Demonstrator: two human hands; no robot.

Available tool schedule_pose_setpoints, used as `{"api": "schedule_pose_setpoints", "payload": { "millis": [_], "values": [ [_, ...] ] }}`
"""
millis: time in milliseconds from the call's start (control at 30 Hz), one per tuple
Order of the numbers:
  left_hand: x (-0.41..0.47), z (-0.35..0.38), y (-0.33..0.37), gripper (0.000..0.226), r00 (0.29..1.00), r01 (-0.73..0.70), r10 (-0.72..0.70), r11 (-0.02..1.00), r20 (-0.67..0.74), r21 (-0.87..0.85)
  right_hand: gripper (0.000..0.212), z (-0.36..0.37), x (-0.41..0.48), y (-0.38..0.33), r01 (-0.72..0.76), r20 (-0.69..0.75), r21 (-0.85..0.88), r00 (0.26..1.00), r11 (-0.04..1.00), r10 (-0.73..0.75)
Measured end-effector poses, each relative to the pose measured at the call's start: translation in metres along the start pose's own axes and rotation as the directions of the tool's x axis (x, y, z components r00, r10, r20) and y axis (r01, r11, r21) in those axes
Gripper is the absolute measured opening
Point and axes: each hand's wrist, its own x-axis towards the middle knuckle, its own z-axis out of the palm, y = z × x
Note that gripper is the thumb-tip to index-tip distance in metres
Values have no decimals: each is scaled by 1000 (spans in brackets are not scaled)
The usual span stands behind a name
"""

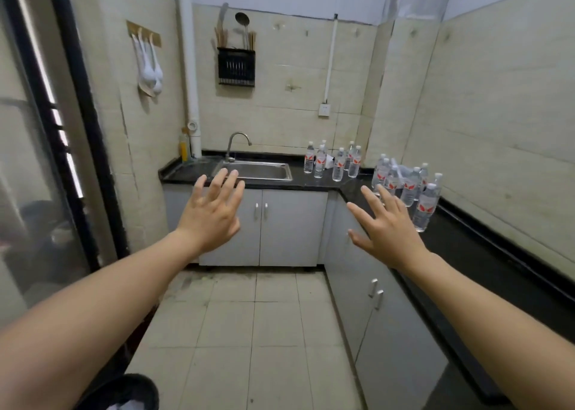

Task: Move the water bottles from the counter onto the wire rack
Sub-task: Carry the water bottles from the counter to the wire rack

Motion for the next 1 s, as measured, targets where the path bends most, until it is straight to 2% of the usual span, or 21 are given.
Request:
{"api": "schedule_pose_setpoints", "payload": {
  "millis": [167, 333, 467, 700, 833, 1000],
  "values": [
    [43, 84, -34, 68, 997, 71, -71, 997, 4, -38, 45, 64, 76, 18, 31, -18, -41, 999, 999, -32],
    [94, 146, -47, 75, 987, 157, -150, 974, 54, -161, 47, 120, 139, 28, -127, 12, -9, 992, 992, 127],
    [121, 200, -51, 79, 993, 116, -107, 978, 58, -173, 52, 173, 182, 26, 14, 16, -58, 1000, 998, -13],
    [216, 303, -81, 71, 988, 143, -128, 973, 91, -181, 46, 267, 303, 37, 48, -124, -45, 991, 998, -54],
    [280, 366, -111, 60, 987, 156, -146, 974, 70, -165, 48, 330, 383, 56, 41, -147, -33, 988, 999, -45],
    [323, 436, -150, 61, 960, 274, -258, 948, 111, -162, 44, 400, 471, 52, 72, -126, -1, 990, 997, -71]
  ]
}}
